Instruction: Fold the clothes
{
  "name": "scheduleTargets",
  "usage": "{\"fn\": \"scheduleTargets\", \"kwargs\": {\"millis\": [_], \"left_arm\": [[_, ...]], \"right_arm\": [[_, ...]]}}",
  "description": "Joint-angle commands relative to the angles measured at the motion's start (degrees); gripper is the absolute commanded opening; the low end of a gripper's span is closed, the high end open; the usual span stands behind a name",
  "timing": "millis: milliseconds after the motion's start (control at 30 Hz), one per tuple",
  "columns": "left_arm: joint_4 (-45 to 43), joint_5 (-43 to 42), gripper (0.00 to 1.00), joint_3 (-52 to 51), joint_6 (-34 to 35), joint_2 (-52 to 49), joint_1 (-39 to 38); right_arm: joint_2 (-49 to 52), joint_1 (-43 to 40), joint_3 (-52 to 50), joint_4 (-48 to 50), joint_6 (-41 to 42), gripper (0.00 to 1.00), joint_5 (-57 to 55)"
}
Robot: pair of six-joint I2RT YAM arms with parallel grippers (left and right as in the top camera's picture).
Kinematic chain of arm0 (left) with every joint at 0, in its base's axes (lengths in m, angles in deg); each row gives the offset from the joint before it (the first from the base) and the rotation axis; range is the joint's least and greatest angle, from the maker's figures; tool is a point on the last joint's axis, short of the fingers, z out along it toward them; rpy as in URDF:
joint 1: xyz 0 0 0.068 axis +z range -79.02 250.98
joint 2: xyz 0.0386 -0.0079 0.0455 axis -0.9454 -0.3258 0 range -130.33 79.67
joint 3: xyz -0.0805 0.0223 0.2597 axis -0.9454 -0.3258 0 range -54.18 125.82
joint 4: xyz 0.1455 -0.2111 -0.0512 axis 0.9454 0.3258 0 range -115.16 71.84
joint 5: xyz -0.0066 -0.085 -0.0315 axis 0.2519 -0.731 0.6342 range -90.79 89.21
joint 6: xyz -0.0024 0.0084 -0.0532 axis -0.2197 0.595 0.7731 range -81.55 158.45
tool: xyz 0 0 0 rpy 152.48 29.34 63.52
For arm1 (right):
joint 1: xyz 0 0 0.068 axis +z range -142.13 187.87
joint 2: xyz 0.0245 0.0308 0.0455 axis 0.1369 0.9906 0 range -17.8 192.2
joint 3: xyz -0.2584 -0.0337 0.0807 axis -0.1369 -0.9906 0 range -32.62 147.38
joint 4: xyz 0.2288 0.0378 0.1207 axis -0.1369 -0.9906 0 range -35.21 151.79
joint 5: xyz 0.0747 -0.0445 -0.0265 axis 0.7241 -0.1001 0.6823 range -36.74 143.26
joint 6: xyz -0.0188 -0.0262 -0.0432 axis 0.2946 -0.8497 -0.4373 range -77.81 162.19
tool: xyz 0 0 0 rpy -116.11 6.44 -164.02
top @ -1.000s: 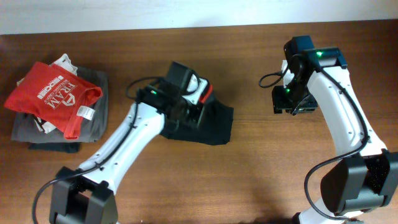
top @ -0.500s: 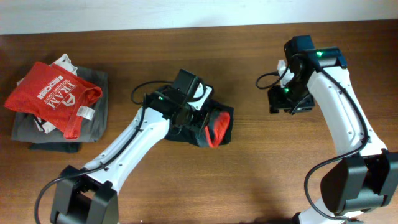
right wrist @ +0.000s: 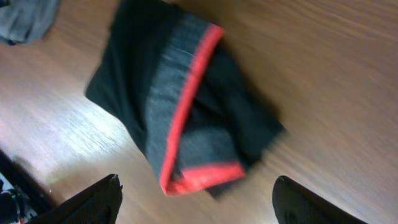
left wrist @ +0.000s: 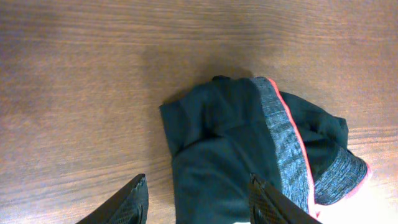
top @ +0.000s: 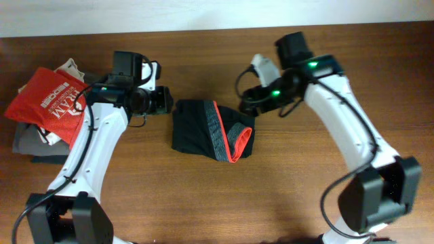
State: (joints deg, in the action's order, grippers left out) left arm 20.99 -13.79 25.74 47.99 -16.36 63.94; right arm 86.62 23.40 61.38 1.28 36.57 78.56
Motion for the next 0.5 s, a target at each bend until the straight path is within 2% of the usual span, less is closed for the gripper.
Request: {"fn": "scheduleTargets", "kwargs": {"millis": [0, 200, 300, 467], "left_arm": [[0.26, -1.79, 0.51, 0.79, 1.31, 1.22, 0.70], [0.31, -1.79, 0.53, 0.76, 1.31, 1.22, 0.68], [0.83, -1.81, 0.53, 0.76, 1.33, 1.22, 0.68], [1.70, -1.79, 0.53, 0.74, 1.31, 1.22, 0.68]], "right_arm": [[5.57, 4.28, -0.20, 3.65, 4.81, 0.81, 2.60], [14.71, 8.68, -0.20, 9.75, 8.28, 0.80, 4.72], [17.40, 9.46, -0.20, 11.43, 8.83, 0.75, 4.39], [19.39, 9.53, -0.20, 13.27, 9.77, 0.75, 4.04]]}}
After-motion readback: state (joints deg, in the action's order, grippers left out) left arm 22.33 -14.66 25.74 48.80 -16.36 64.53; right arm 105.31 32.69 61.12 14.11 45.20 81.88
